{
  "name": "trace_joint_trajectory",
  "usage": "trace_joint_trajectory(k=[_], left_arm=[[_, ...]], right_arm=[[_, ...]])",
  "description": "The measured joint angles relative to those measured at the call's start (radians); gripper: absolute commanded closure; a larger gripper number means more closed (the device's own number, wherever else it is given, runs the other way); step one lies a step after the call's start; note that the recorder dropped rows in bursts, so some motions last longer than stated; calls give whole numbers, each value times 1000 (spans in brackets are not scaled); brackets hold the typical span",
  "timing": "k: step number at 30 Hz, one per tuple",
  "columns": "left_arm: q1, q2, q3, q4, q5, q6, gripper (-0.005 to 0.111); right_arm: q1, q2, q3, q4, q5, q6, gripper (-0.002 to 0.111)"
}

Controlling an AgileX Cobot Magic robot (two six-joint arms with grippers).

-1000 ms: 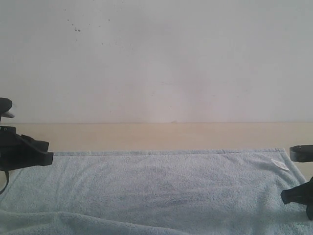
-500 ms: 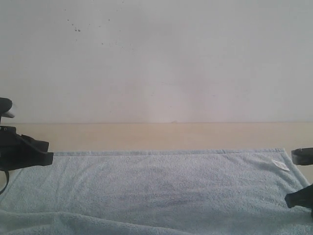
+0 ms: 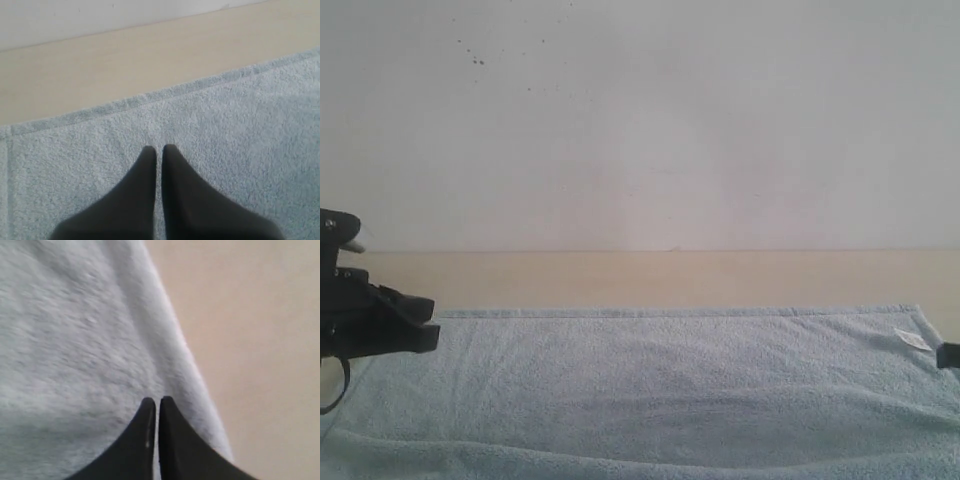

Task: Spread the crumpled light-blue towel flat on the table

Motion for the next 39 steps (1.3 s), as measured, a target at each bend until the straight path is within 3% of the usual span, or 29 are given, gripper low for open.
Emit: trace_joint_trajectory(k=[6,12,18,22,25,31,34,39], left_arm=[[0,99,0,0,0,122,103],[0,153,-15,0,-11,185,103],[0,186,-16,0,-45,255,103],[0,186,-16,0,-99,261,103],[0,189,-16,-16,-111,263,103],[0,243,-58,-37,30,129,103],[0,260,-81,65,105,34,103],[0,265,-103,181,113,-61,103]], right_arm=[[104,-59,-54,404,84,-371,106],[386,-59,-61,658,213,-715,106],[750,-59,-63,699,207,-818,106],[961,-59,-63,703,14,-828,106],[1077,-25,-90,707,-134,-722,106],[1148,166,-332,716,-32,-567,106],[1148,225,-420,718,16,-517,106],[1148,284,-452,718,44,-483,106]])
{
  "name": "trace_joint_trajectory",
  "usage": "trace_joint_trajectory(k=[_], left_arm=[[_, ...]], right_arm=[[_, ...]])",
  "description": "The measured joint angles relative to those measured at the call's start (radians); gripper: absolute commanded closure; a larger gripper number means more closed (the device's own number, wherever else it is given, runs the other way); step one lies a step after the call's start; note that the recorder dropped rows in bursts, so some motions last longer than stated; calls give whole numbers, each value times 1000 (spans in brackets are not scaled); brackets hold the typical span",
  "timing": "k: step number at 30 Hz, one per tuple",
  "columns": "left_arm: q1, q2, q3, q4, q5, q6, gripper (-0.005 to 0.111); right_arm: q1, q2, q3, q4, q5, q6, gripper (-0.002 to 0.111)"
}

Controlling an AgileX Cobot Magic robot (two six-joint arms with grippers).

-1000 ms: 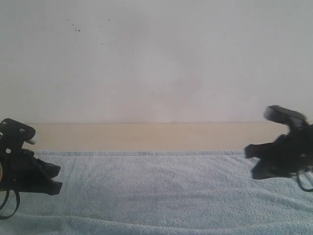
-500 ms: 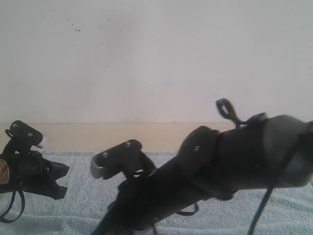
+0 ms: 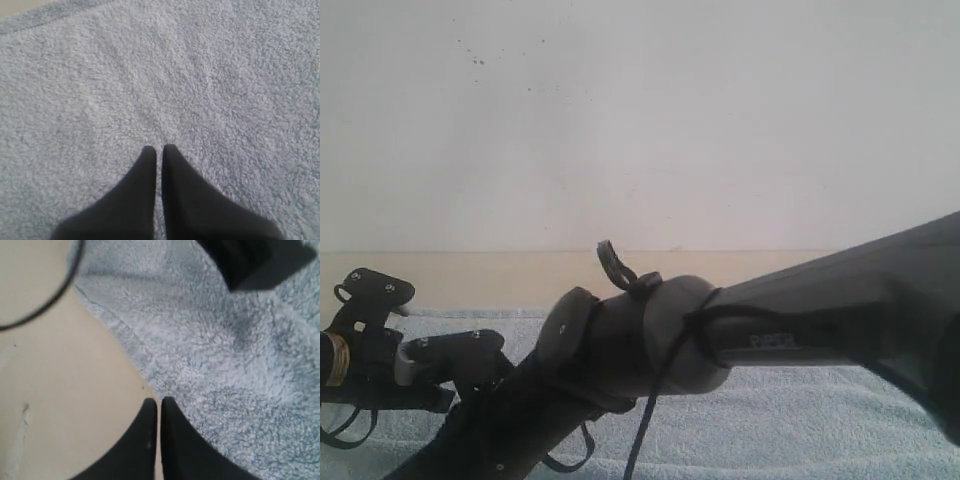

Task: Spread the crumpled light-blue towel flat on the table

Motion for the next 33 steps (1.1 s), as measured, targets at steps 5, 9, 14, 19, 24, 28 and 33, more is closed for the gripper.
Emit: trace_joint_trajectory(k=[5,9,14,19,24,28,33], left_arm=[[0,17,-5,36,-4,-16,103],[0,49,-5,65,-6,-16,103],[0,66,-6,70,-8,-16,103],[0,68,-6,70,-10,-16,103],[0,68,-6,70,-10,-16,103],[0,68,-6,70,-10,-16,103],[0,68,-6,70,-10,-16,103]], right_arm=[[1,55,0,-5,14,18,106],[1,72,0,-7,25,18,106],[1,72,0,-9,35,19,106],[1,72,0,-18,-50,19,106],[1,93,-2,-21,-57,44,106],[1,96,-7,-18,11,49,106],[1,96,-9,-18,131,38,106]])
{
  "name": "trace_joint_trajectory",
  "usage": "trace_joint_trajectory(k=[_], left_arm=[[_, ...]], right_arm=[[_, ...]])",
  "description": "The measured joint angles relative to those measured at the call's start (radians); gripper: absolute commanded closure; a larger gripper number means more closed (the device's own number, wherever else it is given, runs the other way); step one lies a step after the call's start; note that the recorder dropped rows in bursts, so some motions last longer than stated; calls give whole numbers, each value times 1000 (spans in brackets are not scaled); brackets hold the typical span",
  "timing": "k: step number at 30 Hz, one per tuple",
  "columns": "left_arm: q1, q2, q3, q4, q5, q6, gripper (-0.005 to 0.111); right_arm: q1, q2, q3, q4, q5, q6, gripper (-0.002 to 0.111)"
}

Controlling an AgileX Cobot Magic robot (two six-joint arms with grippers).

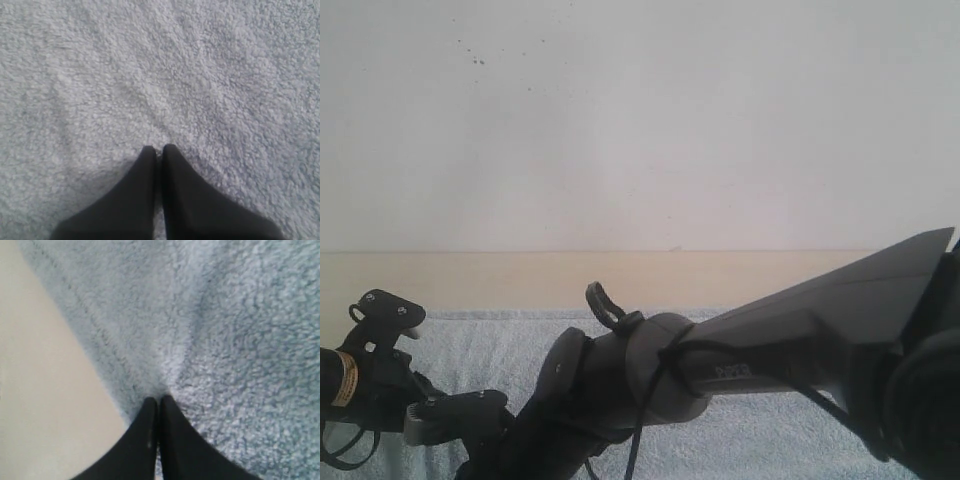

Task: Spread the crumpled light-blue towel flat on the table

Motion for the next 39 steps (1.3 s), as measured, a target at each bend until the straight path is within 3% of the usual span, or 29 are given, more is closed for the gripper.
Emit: trace_joint_trajectory(k=[9,13,17,18,20,24,27,30,34,39], left_arm=[[0,-13,0,4,-19,19,103],[0,-115,0,-23,-93,24,103],[0,-238,-1,-50,-181,-64,103],[0,-273,-1,-27,-199,-104,103],[0,-287,12,5,-201,-164,103],[0,-314,62,26,-139,-225,103],[0,-377,69,26,49,-345,103],[0,-504,116,30,231,-457,103],[0,-686,154,28,265,-523,103],[0,-913,189,28,373,-609,103]], right_arm=[[0,-11,-62,-19,68,-84,106],[-56,-106,-125,-109,48,-66,106],[-213,-242,-145,-395,128,129,106],[-306,-286,-139,-585,241,233,106],[-461,-346,-88,-780,385,357,106],[-669,-526,161,-870,524,393,106],[-733,-664,389,-873,377,400,106],[-773,-827,577,-880,110,453,106],[-796,-1016,724,-884,-125,485,106],[-845,-1174,793,-886,-285,586,106]])
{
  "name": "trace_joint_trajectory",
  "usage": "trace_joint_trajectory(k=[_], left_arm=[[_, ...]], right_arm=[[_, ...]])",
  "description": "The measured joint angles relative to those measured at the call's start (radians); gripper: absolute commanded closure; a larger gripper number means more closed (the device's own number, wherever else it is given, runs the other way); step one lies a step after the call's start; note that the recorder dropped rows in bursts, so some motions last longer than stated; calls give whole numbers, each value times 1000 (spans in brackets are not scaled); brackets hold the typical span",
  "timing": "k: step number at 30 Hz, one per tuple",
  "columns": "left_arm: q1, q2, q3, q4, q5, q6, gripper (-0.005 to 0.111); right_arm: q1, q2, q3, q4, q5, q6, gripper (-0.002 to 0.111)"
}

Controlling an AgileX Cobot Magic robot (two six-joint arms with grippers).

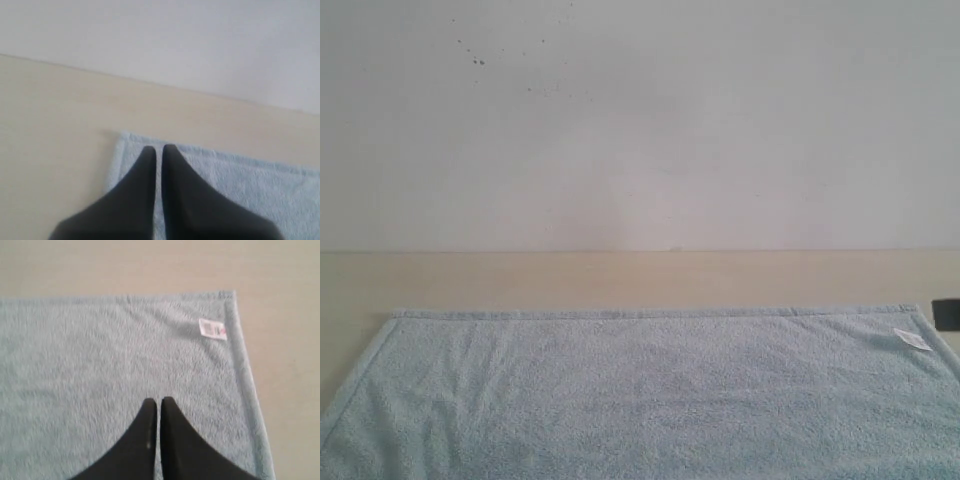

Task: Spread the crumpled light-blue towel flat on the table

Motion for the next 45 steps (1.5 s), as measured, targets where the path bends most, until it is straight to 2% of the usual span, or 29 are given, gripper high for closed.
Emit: trace_joint_trajectory(k=[7,16,23,28,33,40,45], left_arm=[[0,-344,4,-27,225,-47,103],[0,-755,4,-86,324,92,103],[0,-1006,4,-211,431,448,103],[-7,-1033,10,-383,499,623,103],[-11,-1033,115,-531,481,678,103],[-11,-1033,372,-556,433,494,103],[-11,-1033,473,-514,384,418,103]], right_arm=[[-20,-160,7,0,-30,87,106],[-22,-428,7,-25,-30,85,106],[-12,-643,9,-34,-38,38,106],[53,-748,89,-40,-95,-23,106],[78,-889,218,-34,-88,-42,106],[78,-1012,402,-24,-216,59,106],[78,-993,473,-23,-218,135,106]])
